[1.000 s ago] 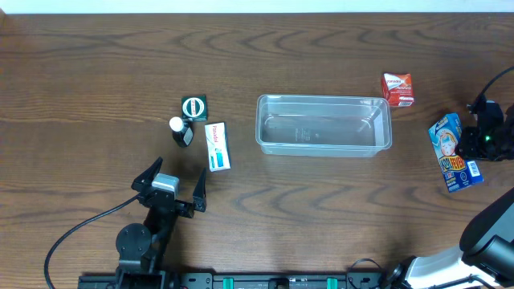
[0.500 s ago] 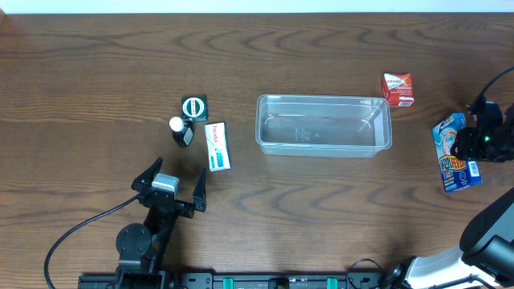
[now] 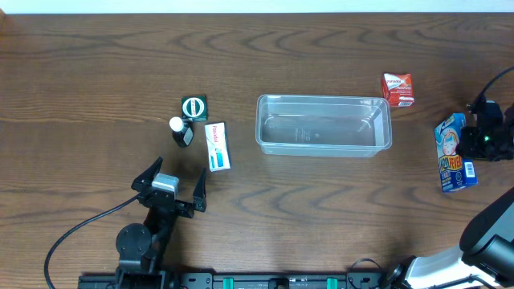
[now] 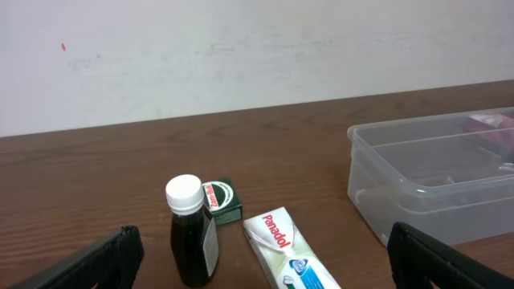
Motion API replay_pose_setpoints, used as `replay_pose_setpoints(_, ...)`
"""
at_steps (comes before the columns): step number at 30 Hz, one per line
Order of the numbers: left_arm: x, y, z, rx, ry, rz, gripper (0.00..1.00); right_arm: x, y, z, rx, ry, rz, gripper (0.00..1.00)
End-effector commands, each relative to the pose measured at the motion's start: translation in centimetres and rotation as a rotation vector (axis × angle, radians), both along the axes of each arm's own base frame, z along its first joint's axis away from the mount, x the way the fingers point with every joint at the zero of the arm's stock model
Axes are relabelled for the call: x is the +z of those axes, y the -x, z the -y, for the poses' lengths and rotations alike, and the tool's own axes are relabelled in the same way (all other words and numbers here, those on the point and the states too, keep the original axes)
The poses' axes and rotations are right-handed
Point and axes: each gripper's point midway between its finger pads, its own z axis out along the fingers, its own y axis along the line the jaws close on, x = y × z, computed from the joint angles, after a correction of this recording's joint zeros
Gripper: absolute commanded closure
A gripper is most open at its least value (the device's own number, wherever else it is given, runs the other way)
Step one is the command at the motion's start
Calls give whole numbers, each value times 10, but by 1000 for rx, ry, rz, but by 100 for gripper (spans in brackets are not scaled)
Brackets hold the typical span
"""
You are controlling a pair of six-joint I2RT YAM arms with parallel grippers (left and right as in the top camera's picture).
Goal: Pack container
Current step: 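Lower the right gripper and grasp the blue Kool Fever box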
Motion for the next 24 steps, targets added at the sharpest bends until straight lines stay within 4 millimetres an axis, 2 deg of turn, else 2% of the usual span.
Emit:
replay_pose_setpoints(1, -15, 1, 1, -10, -8, -44, 2, -14, 5, -7, 9, -20, -18, 73)
replay_pose_setpoints(11, -15, 1, 1, -10, -8, -44, 2, -10, 2, 2, 5, 20, -12, 90)
replay_pose_setpoints(14, -15, 1, 1, -10, -8, -44, 2, -7, -1, 3, 5, 25, -3, 89)
replay_pose_setpoints(17, -15, 1, 1, -10, -8, -44, 2, -2, -4, 4, -7, 26, 11, 93)
replay_pose_setpoints(20, -15, 1, 1, -10, -8, -44, 2, 11, -10, 8, -51, 35, 40, 96)
replay_pose_setpoints(24, -15, 1, 1, -10, -8, -44, 2, 41, -21, 9, -51, 47, 102, 97)
